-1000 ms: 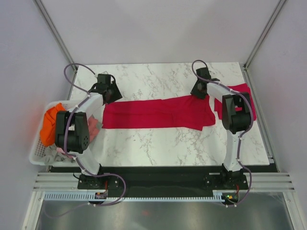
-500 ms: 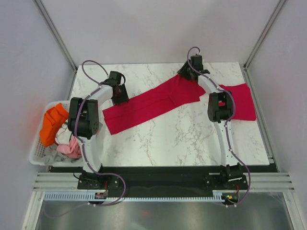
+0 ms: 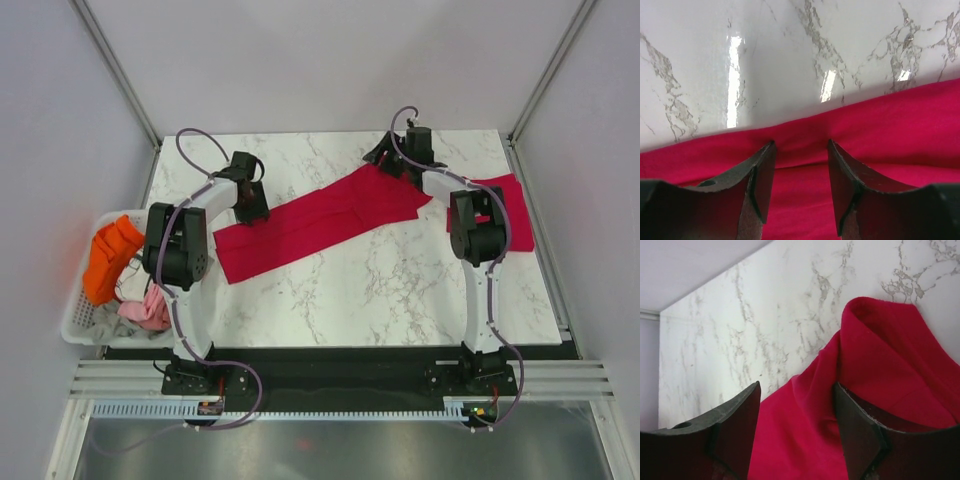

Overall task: Fold and stack the t-shirts
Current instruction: Fold the tshirt

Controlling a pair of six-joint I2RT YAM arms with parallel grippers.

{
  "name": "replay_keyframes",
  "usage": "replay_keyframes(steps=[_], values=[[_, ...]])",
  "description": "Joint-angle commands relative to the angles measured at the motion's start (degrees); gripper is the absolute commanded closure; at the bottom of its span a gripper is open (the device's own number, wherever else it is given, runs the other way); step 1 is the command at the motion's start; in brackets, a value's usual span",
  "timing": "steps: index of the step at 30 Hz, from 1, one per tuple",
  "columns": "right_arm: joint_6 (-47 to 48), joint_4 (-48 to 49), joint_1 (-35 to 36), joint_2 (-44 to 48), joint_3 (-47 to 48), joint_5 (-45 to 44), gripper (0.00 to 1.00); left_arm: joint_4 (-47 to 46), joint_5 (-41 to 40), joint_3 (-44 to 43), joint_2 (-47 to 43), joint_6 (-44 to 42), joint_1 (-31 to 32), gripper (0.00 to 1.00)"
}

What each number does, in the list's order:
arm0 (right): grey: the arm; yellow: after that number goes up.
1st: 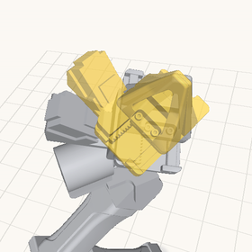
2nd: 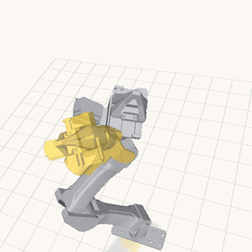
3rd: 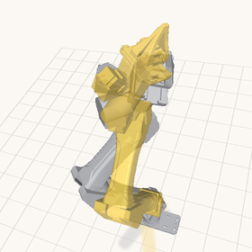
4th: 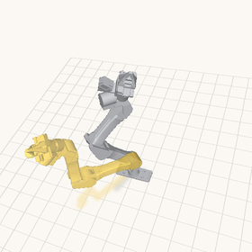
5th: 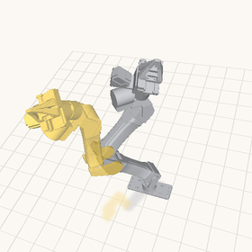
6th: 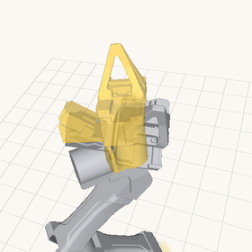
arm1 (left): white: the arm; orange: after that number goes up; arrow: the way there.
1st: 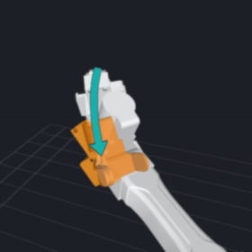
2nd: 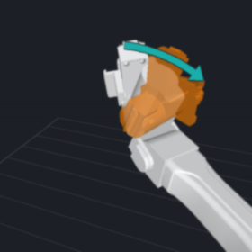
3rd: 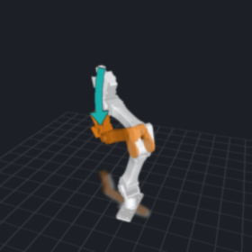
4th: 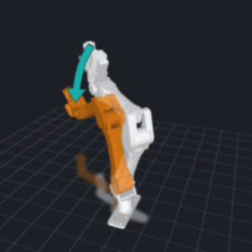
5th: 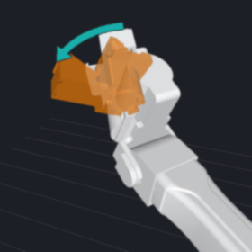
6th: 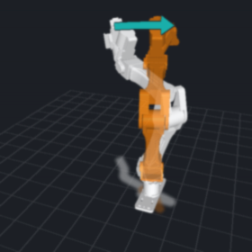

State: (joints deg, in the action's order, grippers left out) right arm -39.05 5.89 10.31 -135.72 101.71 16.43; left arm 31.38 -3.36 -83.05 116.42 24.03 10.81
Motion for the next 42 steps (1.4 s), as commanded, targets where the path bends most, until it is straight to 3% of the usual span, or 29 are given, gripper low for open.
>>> replay_keyframes(steps=[1, 8, 13, 26, 36, 42], values=[[1.09, 10.01, 0.24, 10.73, -7.82, -1.2, 0.32, 1.85, 0.28, 3.41, -2.77, -1.09, 0.62, 0.47], [-6.12, 10.2, 0.5, 22.07, -26.01, -11.66, 0.36, 0.79, 0.89, 7.46, -6.38, -0.57, 2.11, 0.48], [-7.0, 3.7, 1.21, 25.15, -30.51, -16.07, 0.38, -0.52, 1.6, 9.57, -7.26, 0.58, 3.51, 0.48], [-14.74, 3.08, 1.38, 31.48, -45.1, -19.41, 0.43, -3.69, 3.09, 15.89, -10.77, 2.34, 7.21, 0.5], [-16.5, 1.94, 1.91, 28.41, -44.06, -19.41, 0.45, -4.04, 4.5, 19.14, -14.11, 2.51, 8.35, 0.5], [-14.75, -5.26, 2.26, 14.8, -27.82, -16.6, 0.47, -6.85, 3.53, 24.77, -18.15, 4.7, 9.84, 0.51]])
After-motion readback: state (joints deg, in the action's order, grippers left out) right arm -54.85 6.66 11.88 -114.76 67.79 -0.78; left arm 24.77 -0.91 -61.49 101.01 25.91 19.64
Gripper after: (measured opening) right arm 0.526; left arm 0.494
